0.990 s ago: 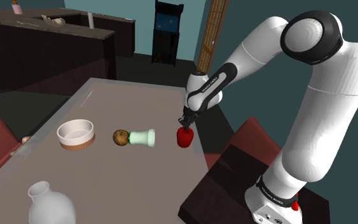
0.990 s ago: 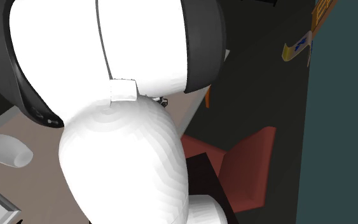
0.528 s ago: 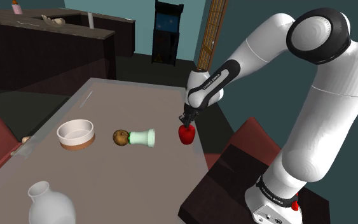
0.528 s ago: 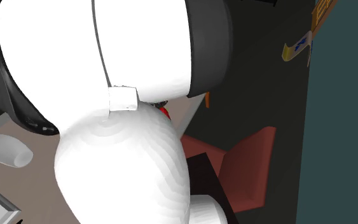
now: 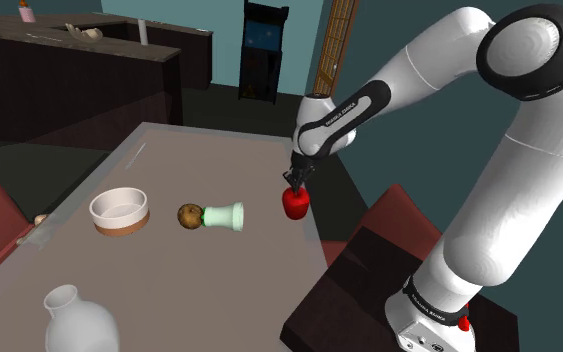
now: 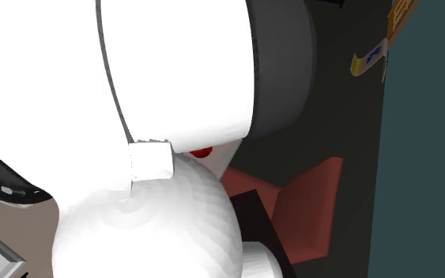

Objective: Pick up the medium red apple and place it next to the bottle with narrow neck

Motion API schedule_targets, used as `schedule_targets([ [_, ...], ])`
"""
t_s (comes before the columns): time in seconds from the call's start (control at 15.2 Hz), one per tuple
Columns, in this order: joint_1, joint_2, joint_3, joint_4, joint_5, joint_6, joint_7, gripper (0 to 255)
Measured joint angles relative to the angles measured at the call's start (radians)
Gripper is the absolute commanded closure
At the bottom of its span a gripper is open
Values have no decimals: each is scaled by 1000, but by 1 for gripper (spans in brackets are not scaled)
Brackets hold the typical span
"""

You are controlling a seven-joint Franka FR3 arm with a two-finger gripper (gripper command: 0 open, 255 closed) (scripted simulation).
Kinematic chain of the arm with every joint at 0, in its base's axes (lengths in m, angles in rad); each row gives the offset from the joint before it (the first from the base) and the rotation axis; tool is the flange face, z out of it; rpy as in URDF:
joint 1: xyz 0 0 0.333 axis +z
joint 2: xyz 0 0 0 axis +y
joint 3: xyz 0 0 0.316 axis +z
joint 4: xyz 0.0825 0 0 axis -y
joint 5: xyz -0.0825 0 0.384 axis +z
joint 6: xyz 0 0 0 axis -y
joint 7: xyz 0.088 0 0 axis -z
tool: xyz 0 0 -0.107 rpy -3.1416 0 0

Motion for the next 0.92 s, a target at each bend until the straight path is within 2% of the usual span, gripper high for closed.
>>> schedule_targets([
  [0.92, 0, -144, 0, 53, 8, -196, -17, 255],
])
